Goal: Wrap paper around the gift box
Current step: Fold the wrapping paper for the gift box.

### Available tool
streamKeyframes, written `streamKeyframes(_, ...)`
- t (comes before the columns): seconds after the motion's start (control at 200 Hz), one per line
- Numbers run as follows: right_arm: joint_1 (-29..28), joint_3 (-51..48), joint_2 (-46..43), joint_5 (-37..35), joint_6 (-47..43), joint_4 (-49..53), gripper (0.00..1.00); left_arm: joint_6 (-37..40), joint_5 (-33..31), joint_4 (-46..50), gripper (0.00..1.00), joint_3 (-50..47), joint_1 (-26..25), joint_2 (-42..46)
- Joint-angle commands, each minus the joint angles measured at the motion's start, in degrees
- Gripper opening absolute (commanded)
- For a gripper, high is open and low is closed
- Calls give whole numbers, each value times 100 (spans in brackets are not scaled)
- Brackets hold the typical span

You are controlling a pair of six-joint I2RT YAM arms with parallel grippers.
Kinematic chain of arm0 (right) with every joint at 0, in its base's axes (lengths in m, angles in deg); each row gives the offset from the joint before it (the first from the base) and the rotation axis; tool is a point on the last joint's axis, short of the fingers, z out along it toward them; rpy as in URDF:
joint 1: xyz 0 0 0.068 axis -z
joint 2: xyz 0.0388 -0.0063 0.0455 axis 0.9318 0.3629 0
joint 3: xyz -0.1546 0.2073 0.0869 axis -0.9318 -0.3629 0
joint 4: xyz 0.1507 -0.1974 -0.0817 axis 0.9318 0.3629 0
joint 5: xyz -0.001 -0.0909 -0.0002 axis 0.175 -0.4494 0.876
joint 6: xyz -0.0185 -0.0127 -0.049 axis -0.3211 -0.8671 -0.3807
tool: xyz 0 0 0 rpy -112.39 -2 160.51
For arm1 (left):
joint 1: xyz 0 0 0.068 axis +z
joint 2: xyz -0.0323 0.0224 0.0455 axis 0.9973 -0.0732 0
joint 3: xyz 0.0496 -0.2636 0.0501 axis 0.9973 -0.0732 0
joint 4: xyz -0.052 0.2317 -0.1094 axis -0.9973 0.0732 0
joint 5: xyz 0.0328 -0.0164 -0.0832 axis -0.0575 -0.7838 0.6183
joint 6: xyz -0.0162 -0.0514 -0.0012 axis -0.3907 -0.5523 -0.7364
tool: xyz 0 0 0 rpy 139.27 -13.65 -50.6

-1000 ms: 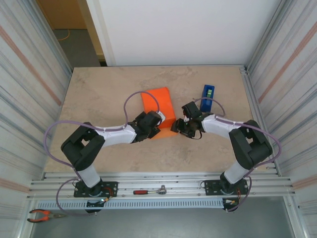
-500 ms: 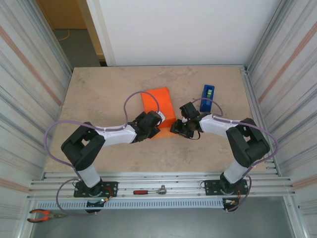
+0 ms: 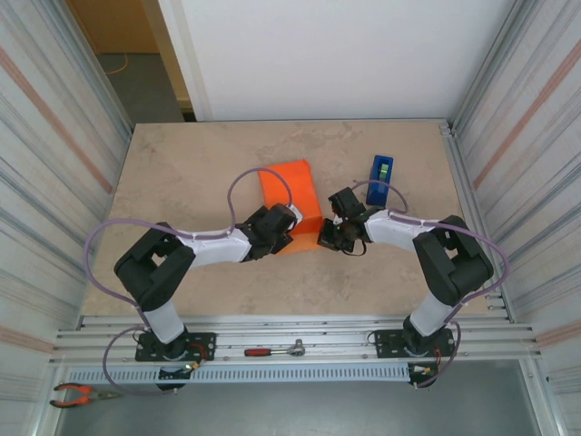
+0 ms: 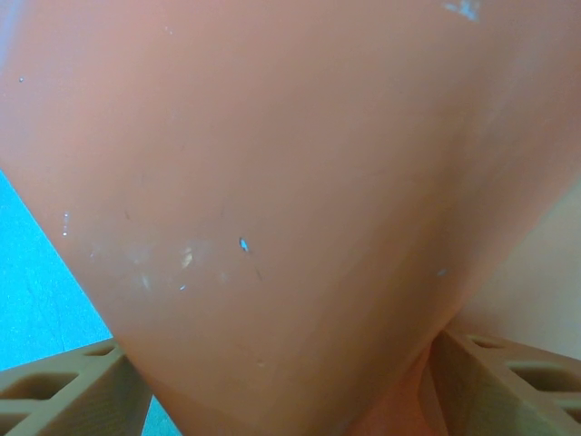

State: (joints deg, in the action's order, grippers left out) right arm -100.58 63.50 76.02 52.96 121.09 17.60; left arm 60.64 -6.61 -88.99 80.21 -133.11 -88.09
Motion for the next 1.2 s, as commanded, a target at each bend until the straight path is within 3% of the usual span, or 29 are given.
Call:
streamKeyframes(0.0,-22,126,-83,89,-7,55,0,-54,15,82,79,194,13,-133)
streamKeyframes(1.198,-49,232,-158,435,243,-456,0,-8,47,139,76,219,-41,-176)
